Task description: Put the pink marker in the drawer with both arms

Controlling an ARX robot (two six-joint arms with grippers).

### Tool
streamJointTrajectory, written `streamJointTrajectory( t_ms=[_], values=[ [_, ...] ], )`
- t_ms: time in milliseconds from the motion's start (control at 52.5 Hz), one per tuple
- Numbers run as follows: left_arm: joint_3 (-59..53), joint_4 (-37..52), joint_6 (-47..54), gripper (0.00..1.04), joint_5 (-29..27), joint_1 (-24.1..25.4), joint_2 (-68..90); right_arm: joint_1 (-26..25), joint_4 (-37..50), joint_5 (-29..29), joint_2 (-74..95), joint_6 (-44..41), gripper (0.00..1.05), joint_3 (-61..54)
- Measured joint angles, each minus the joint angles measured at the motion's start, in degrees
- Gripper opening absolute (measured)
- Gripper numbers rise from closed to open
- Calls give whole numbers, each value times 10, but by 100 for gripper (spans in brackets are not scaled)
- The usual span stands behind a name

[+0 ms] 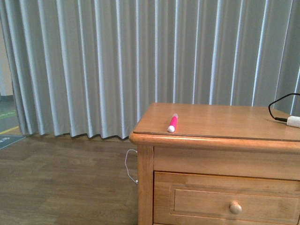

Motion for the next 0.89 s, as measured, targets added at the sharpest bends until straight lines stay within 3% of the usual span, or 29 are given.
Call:
streamJointTrajectory(
  t_ms=[704, 799, 894],
  values=[
    [0, 0, 0, 98, 0, 0, 0, 1, -3, 3, 2, -2, 96, 0],
    [0, 0, 0, 98, 0, 0, 0, 20, -136, 38, 89, -15, 96, 56],
    [0, 0, 0, 98, 0, 0, 0, 54, -99, 49, 194, -19, 96, 66]
  ],
)
